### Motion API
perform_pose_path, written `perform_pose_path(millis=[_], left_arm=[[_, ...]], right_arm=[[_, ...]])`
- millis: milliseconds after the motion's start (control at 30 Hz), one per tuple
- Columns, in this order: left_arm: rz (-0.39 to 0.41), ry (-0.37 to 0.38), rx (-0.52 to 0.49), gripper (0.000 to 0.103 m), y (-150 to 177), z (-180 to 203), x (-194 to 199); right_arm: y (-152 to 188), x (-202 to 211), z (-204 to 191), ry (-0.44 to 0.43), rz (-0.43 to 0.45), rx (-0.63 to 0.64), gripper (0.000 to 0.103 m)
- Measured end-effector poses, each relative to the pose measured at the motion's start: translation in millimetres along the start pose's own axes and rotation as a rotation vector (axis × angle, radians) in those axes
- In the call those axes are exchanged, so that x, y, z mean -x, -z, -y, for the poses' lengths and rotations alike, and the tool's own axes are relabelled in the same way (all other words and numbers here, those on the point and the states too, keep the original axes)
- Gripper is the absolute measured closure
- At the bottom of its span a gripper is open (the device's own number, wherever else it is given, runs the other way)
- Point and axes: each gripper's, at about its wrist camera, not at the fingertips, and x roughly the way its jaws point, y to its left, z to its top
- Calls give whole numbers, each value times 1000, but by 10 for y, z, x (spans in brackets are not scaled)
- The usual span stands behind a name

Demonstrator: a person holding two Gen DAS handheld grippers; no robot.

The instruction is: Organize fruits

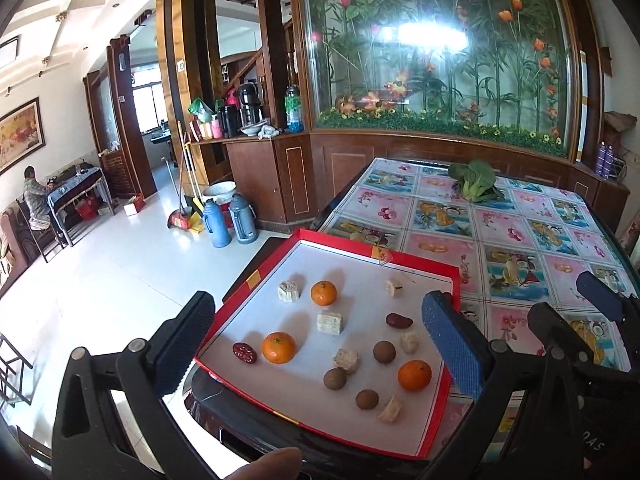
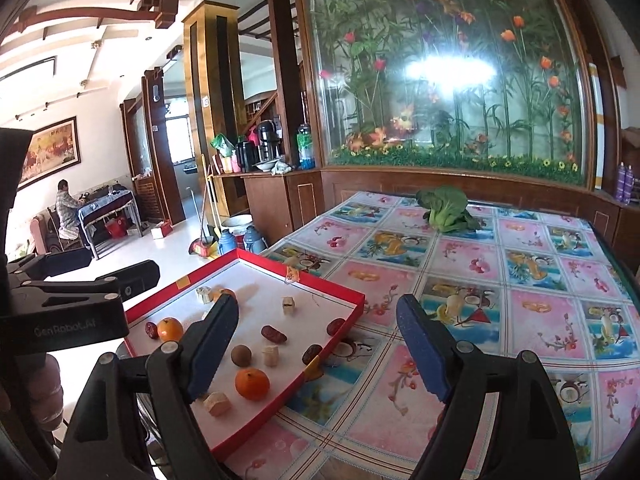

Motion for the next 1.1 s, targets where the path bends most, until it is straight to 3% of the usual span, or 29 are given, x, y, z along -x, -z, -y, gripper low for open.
perform_pose_path(millis=[433,1100], left_arm=[[-76,16,67,0,89,-317,-225],[-76,6,72,0,141,-432,-193]], right_arm=[[21,-146,-278,-7,-44,63,22],[-5,-136,-340,10,-32,35,22]])
